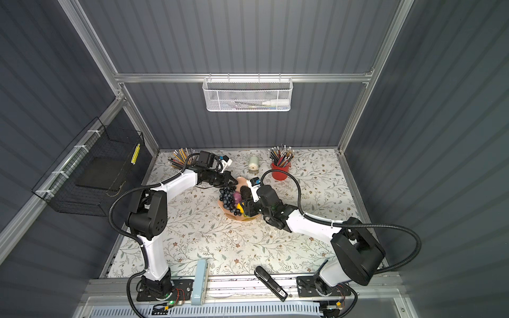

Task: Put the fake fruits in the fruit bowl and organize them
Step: 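Lower the black grapes into the bowl beside the purple fruit, left gripper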

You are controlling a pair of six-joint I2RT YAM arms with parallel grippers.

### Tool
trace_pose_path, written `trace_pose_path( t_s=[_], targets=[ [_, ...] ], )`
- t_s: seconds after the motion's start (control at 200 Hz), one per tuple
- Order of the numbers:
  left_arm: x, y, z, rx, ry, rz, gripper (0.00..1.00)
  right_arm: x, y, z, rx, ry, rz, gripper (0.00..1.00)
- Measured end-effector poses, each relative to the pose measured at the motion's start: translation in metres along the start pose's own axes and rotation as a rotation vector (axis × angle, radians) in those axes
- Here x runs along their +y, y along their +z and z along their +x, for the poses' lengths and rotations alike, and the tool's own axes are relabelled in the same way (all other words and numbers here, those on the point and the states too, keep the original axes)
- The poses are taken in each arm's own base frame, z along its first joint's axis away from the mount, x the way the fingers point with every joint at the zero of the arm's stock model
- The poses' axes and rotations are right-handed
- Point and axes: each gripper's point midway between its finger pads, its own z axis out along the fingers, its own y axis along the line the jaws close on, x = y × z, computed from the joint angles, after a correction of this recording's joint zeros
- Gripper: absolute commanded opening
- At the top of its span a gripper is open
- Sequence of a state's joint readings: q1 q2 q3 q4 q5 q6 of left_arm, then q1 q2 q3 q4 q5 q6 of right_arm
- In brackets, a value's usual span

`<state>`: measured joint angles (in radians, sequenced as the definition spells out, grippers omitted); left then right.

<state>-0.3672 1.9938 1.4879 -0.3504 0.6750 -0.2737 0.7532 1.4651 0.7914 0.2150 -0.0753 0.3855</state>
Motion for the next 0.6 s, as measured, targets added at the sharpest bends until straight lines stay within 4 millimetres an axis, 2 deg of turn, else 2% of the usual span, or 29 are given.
trace_pose_path(
  t_s=[0.31, 0.435, 0.6],
  targets=[
    [0.007, 0.015, 0.0, 0.002, -0.01, 0.011, 0.0, -0.001, 0.0, 0.003, 0.012, 0.001, 0.006, 0.6],
    [0.007, 0.015, -0.003, -0.007, -0.009, 0.013, 0.11, -0.002, 0.0, 0.005, 0.021, 0.001, 0.009, 0.6],
    [0.006, 0.014, -0.006, -0.016, -0.013, 0.013, 0.35, -0.003, -0.001, 0.007, 0.03, 0.001, 0.014, 0.6]
  ],
)
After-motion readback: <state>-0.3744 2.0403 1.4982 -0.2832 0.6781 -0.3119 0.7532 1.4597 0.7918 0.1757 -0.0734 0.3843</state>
